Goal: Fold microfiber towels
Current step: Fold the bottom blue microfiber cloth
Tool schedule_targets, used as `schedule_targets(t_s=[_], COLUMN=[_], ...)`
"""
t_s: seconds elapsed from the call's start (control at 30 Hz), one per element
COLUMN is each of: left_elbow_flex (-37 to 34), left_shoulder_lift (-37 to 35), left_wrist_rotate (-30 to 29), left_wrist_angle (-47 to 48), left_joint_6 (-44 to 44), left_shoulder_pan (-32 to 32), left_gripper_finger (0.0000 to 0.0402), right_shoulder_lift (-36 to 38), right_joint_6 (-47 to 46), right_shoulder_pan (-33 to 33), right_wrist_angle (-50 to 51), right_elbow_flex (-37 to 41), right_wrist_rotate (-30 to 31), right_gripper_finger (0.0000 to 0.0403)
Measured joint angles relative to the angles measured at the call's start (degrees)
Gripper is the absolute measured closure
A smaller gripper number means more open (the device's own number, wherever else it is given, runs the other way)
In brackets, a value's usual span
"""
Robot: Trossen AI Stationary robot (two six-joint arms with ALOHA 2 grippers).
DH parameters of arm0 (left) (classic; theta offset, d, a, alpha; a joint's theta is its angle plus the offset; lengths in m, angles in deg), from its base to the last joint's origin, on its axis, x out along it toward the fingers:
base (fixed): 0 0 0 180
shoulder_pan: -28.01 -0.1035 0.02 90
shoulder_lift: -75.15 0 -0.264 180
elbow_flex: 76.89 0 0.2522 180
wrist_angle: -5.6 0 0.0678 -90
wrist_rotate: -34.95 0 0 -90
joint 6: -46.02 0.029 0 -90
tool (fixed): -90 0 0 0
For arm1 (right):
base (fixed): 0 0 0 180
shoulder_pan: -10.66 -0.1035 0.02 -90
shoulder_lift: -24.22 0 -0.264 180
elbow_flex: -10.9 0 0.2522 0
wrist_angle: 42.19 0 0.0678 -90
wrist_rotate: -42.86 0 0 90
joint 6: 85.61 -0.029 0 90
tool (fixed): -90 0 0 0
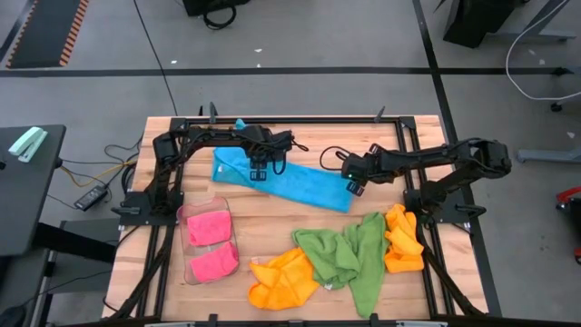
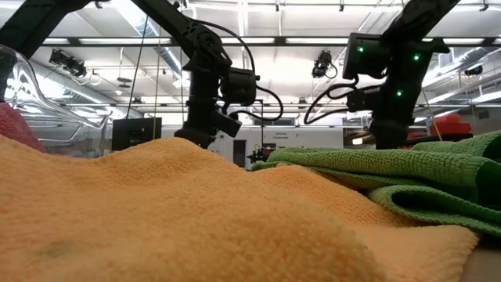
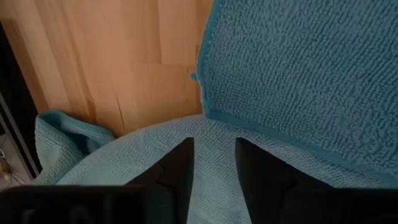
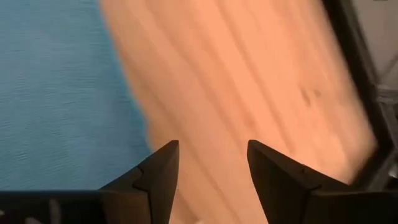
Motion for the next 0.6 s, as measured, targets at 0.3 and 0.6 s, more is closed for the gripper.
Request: schedule_targets(t_s=[0.3,0.6], left_elbow_flex=[0.0,0.0], left_shoulder_lift=[-3.6,-3.3], left_wrist_rotate=[1.0,6.6], left_wrist_angle=[0.9,1.3], left_joint_6=[1.8,3.2], left_shoulder_pan=[4.1,9.2], left_gripper_finger=[0.0286,0.0259], right_shoulder_lift=[2.8,9.5], right_joint_6=[4.1,15.3], right_shoulder_pan=[1.7,1.7], right_wrist_angle=[-1.2,-14.1], right_elbow_flex=[0.1,0.1], right_wrist_rotate=[1.2,-4.6], right_gripper_finger=[0.0203,0.0203])
